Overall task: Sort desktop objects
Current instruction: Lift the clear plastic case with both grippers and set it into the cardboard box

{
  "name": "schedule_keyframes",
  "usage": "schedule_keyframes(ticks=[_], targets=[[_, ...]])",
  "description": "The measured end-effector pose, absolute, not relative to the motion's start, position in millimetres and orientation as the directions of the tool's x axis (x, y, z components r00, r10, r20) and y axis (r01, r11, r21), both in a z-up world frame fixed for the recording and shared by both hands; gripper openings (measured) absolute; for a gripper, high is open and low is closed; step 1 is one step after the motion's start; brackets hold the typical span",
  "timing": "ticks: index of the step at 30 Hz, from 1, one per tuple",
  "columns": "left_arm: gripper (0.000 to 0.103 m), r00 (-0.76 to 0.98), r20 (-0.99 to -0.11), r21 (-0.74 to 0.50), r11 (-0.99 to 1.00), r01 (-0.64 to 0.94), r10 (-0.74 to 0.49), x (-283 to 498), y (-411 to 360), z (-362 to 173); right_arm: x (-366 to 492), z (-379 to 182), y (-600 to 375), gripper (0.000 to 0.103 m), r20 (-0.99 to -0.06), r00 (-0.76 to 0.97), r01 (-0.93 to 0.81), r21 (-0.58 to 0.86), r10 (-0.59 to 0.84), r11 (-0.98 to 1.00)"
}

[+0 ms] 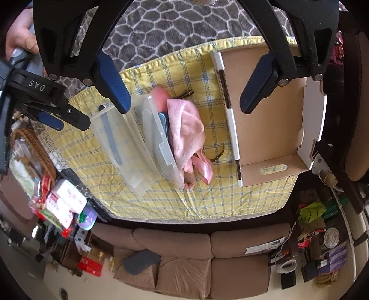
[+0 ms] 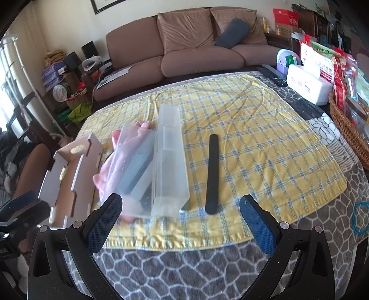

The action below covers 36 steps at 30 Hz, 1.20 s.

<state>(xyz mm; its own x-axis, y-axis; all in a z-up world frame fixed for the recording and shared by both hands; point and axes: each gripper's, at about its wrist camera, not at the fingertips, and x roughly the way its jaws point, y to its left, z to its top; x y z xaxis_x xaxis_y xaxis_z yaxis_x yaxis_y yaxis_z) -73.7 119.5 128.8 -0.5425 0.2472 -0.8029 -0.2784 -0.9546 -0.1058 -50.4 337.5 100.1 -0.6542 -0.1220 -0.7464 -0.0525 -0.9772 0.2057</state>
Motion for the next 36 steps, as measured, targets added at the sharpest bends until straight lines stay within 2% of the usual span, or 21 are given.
schedule_keyframes(ticks=[6,9,11,13,15,18,19,21,22,25,36], targets=[[0.083,-0.471,-0.859,-0.077,-0.961,-0.267,0.200,-110.4,144.9,98.4,-78.5,87.1,346.7,0.102,-0.752,-0.624,-0.031,0.296,-0.213,-0.955],[0.076,-0.446,-0.873,-0.079,-0.960,-0.269,0.197,-116.1,151.2,85.5,-85.5,77.8,350.2,0.100,-0.737,-0.608,-0.007,0.376,-0.295,-0.926],[0.073,-0.424,-0.880,-0.094,-0.955,-0.283,0.213,-117.3,155.3,79.0,-89.6,70.9,351.4,0.098,-0.750,-0.592,-0.013,0.375,-0.295,-0.927],[0.062,-0.397,-0.890,-0.106,-0.949,-0.297,0.224,-118.6,161.3,73.0,-91.9,62.8,353.7,0.090,-0.764,-0.574,-0.017,0.371,-0.295,-0.928],[0.049,-0.373,-0.898,-0.120,-0.945,-0.304,0.235,-118.6,165.3,67.1,-94.8,53.0,357.5,0.067,-0.773,-0.548,-0.021,0.396,-0.321,-0.918],[0.045,-0.346,-0.900,-0.158,-0.939,-0.304,0.263,-119.9,167.5,61.7,-98.1,36.5,364.4,0.046,-0.756,-0.501,-0.020,0.498,-0.422,-0.867],[0.042,-0.339,-0.899,-0.172,-0.935,-0.309,0.278,-120.0,168.8,60.3,-98.6,31.9,367.4,0.044,-0.748,-0.491,-0.027,0.526,-0.447,-0.850],[0.019,-0.319,-0.896,-0.202,-0.925,-0.323,0.307,-118.9,170.8,59.0,-97.4,25.6,372.2,0.036,-0.721,-0.481,-0.037,0.585,-0.498,-0.810],[0.015,-0.312,-0.896,-0.212,-0.921,-0.328,0.317,-118.3,172.5,59.5,-96.3,23.6,375.4,0.036,-0.699,-0.480,-0.041,0.621,-0.530,-0.782],[0.011,-0.320,-0.883,-0.230,-0.911,-0.342,0.343,-113.8,176.2,70.9,-92.0,24.9,378.2,0.037,-0.684,-0.478,-0.036,0.642,-0.551,-0.766],[0.011,-0.353,-0.820,-0.304,-0.865,-0.399,0.451,-93.7,152.1,141.3,-58.8,65.2,388.3,0.037,-0.573,-0.559,0.012,0.717,-0.599,-0.697]])
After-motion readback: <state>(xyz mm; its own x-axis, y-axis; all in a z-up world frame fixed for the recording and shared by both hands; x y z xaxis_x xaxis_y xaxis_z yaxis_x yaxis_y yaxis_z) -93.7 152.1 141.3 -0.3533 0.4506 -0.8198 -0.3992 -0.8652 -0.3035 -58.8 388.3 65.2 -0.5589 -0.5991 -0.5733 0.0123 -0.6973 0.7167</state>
